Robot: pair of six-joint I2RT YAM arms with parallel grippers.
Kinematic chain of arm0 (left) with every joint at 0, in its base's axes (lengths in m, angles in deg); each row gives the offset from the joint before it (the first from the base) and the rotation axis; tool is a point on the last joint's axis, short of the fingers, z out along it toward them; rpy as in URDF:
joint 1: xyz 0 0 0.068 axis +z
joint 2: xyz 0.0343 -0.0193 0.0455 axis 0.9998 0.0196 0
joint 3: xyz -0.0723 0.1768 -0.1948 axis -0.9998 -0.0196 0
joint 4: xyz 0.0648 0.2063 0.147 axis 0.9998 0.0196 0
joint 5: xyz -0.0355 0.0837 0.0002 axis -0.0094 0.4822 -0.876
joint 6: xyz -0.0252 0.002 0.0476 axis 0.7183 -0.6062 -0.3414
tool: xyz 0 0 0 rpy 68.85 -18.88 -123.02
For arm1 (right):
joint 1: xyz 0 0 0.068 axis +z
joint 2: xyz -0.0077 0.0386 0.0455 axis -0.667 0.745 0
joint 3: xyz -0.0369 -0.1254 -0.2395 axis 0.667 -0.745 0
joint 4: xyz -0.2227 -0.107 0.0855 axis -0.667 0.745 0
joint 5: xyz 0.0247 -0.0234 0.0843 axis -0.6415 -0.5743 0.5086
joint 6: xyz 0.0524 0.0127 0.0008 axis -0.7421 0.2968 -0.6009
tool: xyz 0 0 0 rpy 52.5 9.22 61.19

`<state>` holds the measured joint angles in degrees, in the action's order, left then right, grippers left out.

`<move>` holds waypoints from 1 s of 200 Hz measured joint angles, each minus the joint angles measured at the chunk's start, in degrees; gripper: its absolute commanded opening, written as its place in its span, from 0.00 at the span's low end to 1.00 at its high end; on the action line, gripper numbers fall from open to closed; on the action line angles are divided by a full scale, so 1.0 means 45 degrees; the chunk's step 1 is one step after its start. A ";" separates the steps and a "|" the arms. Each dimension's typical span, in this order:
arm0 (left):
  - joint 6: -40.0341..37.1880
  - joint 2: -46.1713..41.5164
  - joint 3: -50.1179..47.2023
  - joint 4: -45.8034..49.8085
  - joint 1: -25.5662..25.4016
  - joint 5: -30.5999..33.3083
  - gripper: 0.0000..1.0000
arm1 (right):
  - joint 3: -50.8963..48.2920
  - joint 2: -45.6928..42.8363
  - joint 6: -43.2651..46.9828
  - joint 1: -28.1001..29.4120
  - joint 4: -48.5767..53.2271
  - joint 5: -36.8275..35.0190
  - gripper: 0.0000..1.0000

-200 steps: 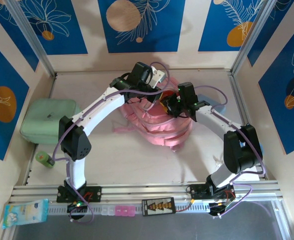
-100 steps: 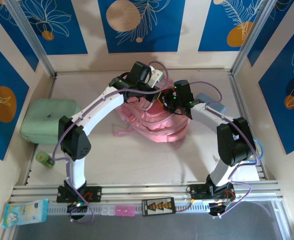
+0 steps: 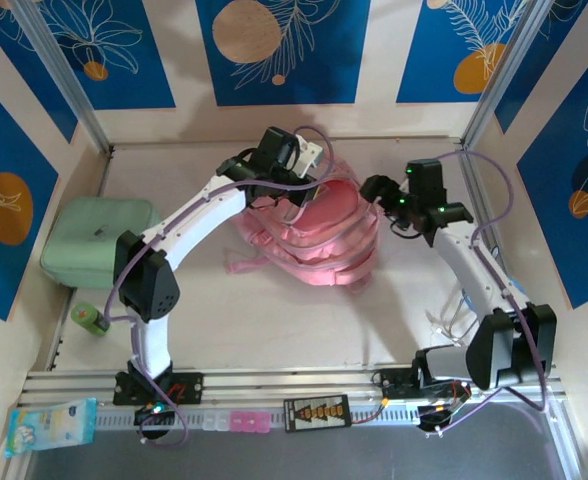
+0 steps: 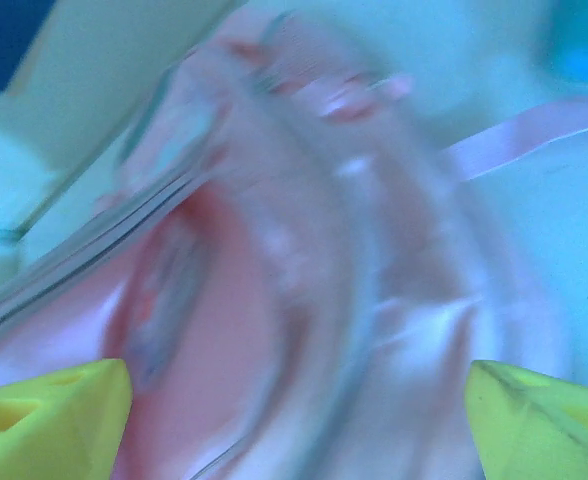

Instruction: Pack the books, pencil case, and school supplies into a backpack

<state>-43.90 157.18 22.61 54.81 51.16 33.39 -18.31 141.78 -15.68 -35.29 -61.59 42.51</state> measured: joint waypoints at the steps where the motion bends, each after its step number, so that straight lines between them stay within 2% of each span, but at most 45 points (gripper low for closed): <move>1: 0.0000 -0.0024 -0.0039 -0.0024 0.0000 -0.0005 0.00 | 0.0029 0.0068 0.0073 -0.0097 0.0044 -0.0019 0.97; 32: 0.0194 -0.0520 -0.0787 -0.0398 0.0107 -0.0063 0.00 | 0.1579 0.2749 0.1564 -0.1933 0.1137 -0.0690 0.97; 63: 0.0228 -0.0913 -0.1355 -0.0515 0.0199 -0.0097 0.00 | 0.3463 0.5532 0.2453 -0.3094 0.1540 -0.1248 0.96; 103: 0.0223 -0.1171 -0.1632 -0.0520 0.0282 -0.0141 0.00 | 0.5979 0.8320 0.3711 -0.4333 0.2050 -0.1200 0.94; 176: 0.0223 -0.1180 -0.1734 -0.0549 0.0330 -0.0427 0.00 | 0.7349 1.0103 0.4935 -0.4517 0.2579 -0.1103 0.97; 200: 0.0223 -0.1180 -0.1758 -0.0563 0.0335 -0.0437 0.00 | 0.6717 0.9923 0.4872 -0.4517 0.2584 -0.0593 0.92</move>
<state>-42.90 151.87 14.70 52.28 52.67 31.42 11.92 186.43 6.24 -55.62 -49.96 39.85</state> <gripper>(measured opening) 0.044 0.956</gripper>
